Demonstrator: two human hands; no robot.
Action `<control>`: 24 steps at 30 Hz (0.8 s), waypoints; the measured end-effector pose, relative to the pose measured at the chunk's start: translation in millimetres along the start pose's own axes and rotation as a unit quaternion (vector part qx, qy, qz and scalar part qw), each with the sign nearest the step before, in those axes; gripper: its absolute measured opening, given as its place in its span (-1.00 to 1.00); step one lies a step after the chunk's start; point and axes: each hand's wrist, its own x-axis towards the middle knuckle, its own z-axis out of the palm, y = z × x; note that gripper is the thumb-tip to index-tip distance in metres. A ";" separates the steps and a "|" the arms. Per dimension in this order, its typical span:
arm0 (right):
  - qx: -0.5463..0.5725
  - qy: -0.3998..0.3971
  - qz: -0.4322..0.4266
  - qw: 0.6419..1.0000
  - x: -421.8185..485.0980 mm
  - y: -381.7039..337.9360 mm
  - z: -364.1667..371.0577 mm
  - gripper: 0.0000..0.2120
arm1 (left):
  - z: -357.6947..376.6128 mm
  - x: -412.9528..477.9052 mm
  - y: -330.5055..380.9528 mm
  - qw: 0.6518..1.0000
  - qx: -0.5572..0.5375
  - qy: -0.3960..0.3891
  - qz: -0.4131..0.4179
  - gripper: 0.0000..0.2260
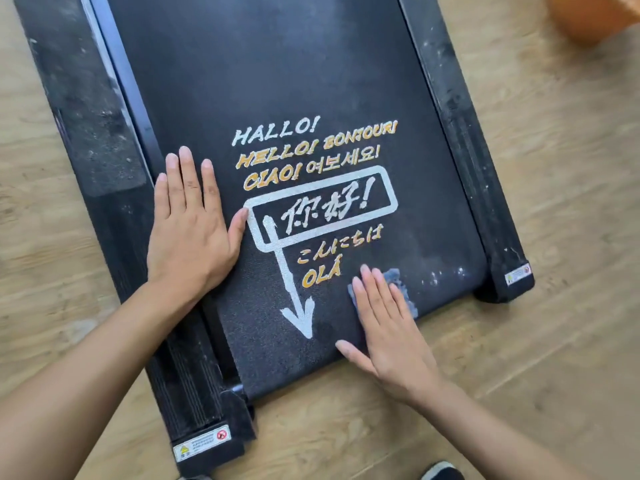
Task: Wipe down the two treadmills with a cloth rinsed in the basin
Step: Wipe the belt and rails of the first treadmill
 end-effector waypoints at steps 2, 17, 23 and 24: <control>-0.006 -0.014 0.001 1.000 -22.7 4.6 7.5 -0.15 | -0.3 1.4 0.8 1.000 -0.005 0.000 0.000 -0.25; -0.087 -0.054 -0.170 0.980 56.4 103.3 -29.9 -0.05 | 5.6 -1.3 -1.7 1.000 -0.005 0.013 0.006 -0.24; -0.008 -0.036 -0.033 0.999 19.0 95.6 -11.0 -0.08 | 1.8 -1.1 -1.1 1.000 -0.007 0.011 0.010 -0.24; 0.009 -0.024 -0.007 1.000 46.4 94.8 -16.8 -0.08 | 1.0 -0.5 -0.6 1.000 -0.008 0.007 0.015 -0.25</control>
